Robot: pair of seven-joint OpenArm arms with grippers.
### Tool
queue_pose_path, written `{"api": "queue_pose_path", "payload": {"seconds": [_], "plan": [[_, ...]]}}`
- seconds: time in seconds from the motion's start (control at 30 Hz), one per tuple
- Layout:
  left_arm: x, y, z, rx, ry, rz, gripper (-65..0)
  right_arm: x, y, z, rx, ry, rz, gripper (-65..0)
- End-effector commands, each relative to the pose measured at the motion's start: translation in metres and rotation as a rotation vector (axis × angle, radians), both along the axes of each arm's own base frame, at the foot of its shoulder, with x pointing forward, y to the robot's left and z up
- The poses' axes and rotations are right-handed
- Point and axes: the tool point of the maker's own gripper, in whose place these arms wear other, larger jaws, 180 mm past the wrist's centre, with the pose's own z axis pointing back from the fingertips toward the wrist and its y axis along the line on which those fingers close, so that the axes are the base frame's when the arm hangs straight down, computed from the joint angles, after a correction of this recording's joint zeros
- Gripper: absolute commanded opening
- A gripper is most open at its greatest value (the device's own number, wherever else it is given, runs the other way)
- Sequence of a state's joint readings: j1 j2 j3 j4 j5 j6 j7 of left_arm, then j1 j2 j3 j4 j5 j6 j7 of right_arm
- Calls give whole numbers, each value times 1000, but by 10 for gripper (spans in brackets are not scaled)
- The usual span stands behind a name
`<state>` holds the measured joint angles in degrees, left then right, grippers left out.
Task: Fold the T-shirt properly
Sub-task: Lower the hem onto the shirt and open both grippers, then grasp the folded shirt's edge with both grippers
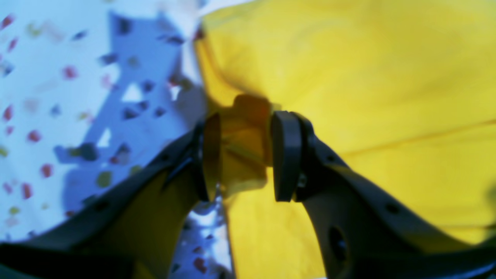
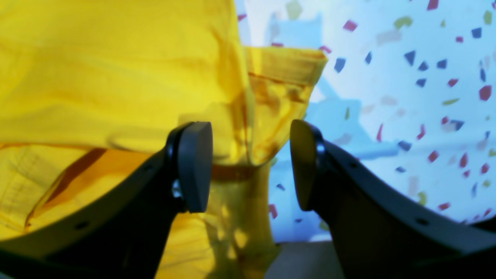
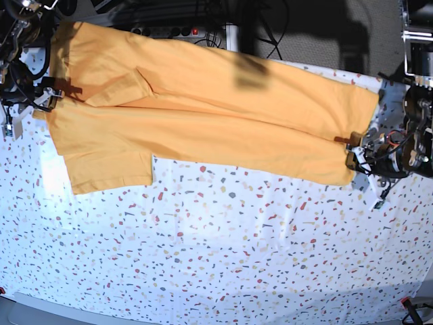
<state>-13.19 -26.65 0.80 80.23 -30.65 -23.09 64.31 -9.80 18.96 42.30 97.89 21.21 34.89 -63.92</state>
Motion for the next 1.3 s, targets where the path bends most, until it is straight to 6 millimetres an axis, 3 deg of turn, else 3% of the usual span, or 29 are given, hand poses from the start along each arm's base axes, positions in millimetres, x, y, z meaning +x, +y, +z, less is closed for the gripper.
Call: {"api": "queue_pose_path", "payload": {"seconds": [0.0, 0.2, 0.33, 0.4, 0.63, 0.77, 0.97, 1.27], "plan": [[18, 4, 23, -2, -83, 10, -430, 13, -10, 21, -39, -74, 3, -328], [38, -18, 69, -33, -284, -32, -430, 41, 11, 60, -11, -267, 77, -329], [40, -44, 111, -65, -433, -102, -430, 58, 54, 99, 72, -432, 238, -329], [36, -55, 117, -96, -451, -122, -430, 59, 66, 102, 127, -460, 255, -329], [1, -81, 71, -177, -337, -119, -430, 43, 84, 54, 173, -350, 178, -329], [-26, -94, 46, -215, -275, -138, -430, 41, 92, 45, 185, -343, 154, -329], [-40, -93, 32, -218, -274, -120, -430, 40, 96, 27, 186, -294, 157, -329], [-52, -92, 19, -216, -231, -115, -435, 28, 115, -34, 290, -130, 162, -329]]}}
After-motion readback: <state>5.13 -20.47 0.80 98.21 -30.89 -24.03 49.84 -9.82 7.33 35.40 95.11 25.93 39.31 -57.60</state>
